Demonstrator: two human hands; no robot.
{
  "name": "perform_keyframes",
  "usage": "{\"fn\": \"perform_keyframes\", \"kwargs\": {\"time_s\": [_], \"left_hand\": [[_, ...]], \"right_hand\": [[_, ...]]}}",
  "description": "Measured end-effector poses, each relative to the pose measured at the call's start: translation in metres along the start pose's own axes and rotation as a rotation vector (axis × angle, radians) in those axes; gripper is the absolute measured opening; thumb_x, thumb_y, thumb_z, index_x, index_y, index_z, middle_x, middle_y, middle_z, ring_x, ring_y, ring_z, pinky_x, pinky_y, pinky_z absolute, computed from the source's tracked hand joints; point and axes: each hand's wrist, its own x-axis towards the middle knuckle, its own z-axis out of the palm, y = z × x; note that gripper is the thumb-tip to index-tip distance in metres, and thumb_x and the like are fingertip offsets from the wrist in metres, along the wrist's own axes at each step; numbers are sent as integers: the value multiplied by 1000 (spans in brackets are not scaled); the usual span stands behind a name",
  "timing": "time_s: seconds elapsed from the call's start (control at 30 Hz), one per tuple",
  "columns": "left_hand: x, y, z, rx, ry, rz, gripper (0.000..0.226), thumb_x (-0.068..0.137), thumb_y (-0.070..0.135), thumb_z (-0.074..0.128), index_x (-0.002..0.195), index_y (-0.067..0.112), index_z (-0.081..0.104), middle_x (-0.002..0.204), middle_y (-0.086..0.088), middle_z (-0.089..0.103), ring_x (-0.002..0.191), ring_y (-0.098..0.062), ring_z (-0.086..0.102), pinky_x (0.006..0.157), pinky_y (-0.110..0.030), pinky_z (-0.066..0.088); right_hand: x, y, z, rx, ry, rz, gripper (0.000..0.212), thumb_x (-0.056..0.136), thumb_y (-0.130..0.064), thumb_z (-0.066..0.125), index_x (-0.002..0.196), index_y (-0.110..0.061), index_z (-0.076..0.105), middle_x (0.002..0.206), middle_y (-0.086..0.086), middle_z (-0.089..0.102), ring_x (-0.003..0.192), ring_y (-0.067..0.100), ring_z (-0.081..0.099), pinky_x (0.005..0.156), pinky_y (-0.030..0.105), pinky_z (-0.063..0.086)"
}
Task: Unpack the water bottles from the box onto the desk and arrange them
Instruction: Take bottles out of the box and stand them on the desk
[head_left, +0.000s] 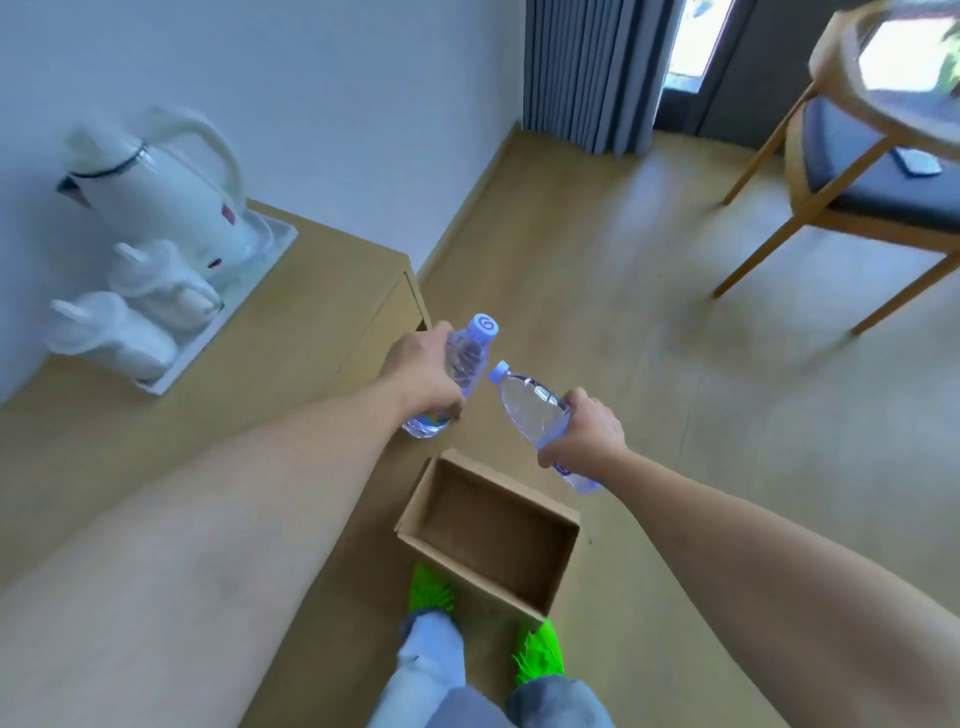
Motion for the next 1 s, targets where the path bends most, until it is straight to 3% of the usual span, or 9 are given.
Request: {"fn": "perform_keyframes", "kwargs": {"time_s": [0.1, 0.17, 0.27, 0.37, 0.5, 0.7, 0.8, 1.0], "left_hand": [[-39, -4, -38, -28, 79, 4, 70, 38, 24, 82, 102, 29, 54, 93, 6, 66, 85, -18, 65, 72, -35, 59], [-64, -9, -63, -35, 149, 1, 65, 37, 25, 82, 97, 31, 57, 87, 10, 66, 79, -14, 65, 66, -31, 57], [-102, -23, -98, -62, 229, -5, 53, 34, 28, 83, 77, 35, 53, 72, 16, 61, 64, -6, 59, 49, -20, 40], [-135, -43, -122, -101, 290, -35, 52, 31, 32, 83, 69, 37, 48, 70, 11, 62, 65, -10, 60, 48, -20, 38], [-171, -84, -150, -84, 390, -69, 67, 29, 35, 84, 84, 33, 46, 76, 7, 59, 71, -12, 58, 48, -22, 39], [-222, -168, -183, -43, 505, -163, 77, 33, 41, 85, 98, 26, 47, 84, 5, 61, 81, -20, 62, 62, -27, 50], [-248, -219, -191, -118, 547, -227, 76, 33, 41, 85, 95, 30, 43, 84, 7, 59, 76, -18, 59, 56, -24, 41], [-283, -303, -185, -243, 617, -347, 79, 34, 40, 81, 101, 29, 42, 76, 9, 55, 72, -14, 60, 50, -25, 38]], "right_hand": [[-24, -39, -26, 10, 35, -94, 69, 49, -29, 82, 108, -23, 48, 92, -3, 56, 85, 19, 56, 51, 24, 34], [-41, -65, -37, 23, 57, -157, 67, 48, -29, 84, 104, -22, 49, 88, -7, 54, 83, 17, 56, 53, 25, 36], [-67, -102, -45, 62, 78, -246, 61, 48, -29, 85, 97, -25, 49, 85, -11, 51, 73, 7, 53, 50, 23, 37], [-91, -135, -43, 98, 92, -321, 54, 49, -31, 83, 90, -25, 48, 87, -10, 53, 73, 4, 52, 51, 24, 41], [-120, -186, -27, 86, 109, -431, 66, 48, -34, 86, 101, -16, 50, 91, -5, 52, 84, 16, 56, 61, 29, 51], [-158, -269, 25, 164, 86, -553, 66, 47, -37, 85, 98, -19, 47, 90, -4, 52, 79, 11, 54, 64, 33, 53], [-174, -306, 62, 197, 30, -597, 65, 46, -37, 84, 95, -23, 44, 91, -3, 56, 77, 9, 56, 55, 29, 46], [-194, -360, 135, 206, -77, -656, 64, 43, -33, 84, 93, -21, 46, 92, -2, 57, 81, 13, 59, 65, 35, 55]]}}
